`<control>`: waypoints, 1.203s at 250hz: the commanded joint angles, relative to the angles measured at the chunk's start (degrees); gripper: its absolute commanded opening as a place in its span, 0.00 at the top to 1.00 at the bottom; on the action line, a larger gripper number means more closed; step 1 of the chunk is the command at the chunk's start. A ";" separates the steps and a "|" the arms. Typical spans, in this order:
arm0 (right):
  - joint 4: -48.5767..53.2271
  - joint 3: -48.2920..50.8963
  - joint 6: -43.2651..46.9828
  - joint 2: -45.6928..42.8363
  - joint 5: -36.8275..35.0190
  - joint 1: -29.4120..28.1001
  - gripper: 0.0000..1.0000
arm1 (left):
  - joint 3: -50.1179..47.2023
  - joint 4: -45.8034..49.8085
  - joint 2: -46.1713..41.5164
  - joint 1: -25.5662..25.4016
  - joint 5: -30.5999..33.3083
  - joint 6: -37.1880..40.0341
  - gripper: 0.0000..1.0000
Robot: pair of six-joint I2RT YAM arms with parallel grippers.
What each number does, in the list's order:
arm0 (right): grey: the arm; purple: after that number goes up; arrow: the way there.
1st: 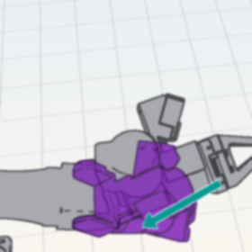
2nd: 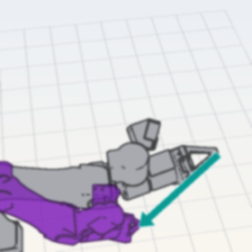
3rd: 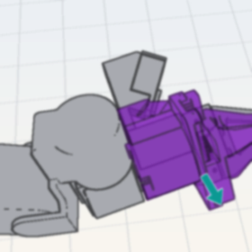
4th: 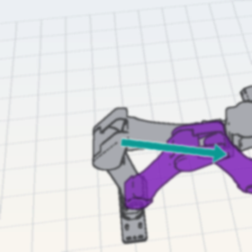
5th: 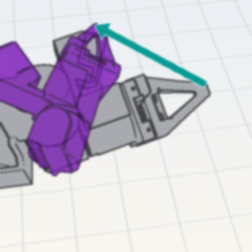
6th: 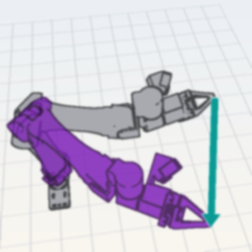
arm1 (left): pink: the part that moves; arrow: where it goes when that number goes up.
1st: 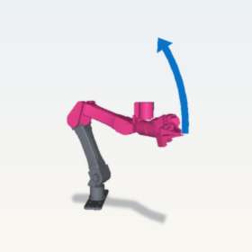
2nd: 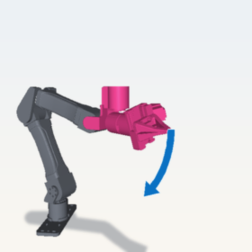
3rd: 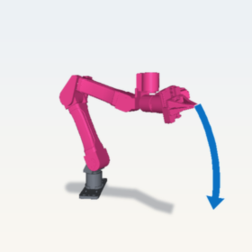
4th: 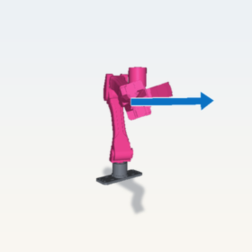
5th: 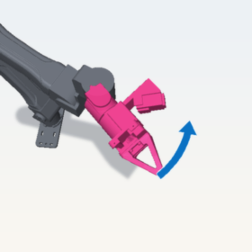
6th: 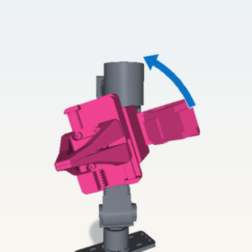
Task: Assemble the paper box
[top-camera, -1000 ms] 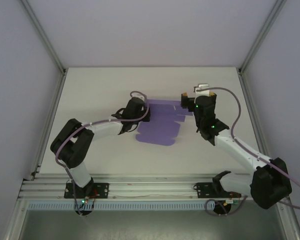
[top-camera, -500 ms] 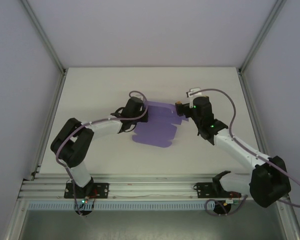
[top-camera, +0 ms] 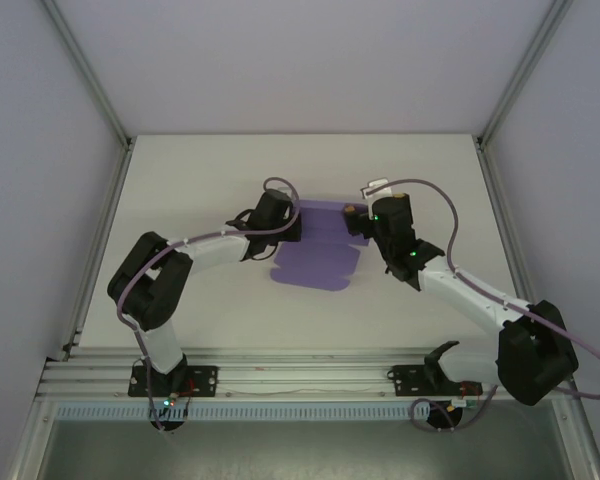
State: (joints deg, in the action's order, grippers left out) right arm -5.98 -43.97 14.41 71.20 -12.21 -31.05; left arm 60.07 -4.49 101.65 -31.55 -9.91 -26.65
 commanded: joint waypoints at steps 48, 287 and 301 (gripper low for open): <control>-10.01 3.36 -11.69 1.27 -4.80 -1.11 0.00 | 2.57 -3.39 0.59 -0.53 -1.26 -3.87 1.00; -10.53 7.54 -31.69 -4.34 -21.85 -3.99 0.00 | -2.79 -10.99 -2.39 1.32 -4.73 -7.86 1.00; -4.45 8.41 -31.30 -8.09 -24.18 -2.84 0.00 | -3.17 -10.60 -3.08 2.17 -5.39 -7.74 1.00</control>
State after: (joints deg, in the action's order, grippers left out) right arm -22.59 -37.74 -17.91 69.95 -28.73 -35.18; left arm 58.54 -12.49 101.56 -31.46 -12.56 -33.45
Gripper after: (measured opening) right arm 0.997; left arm 0.084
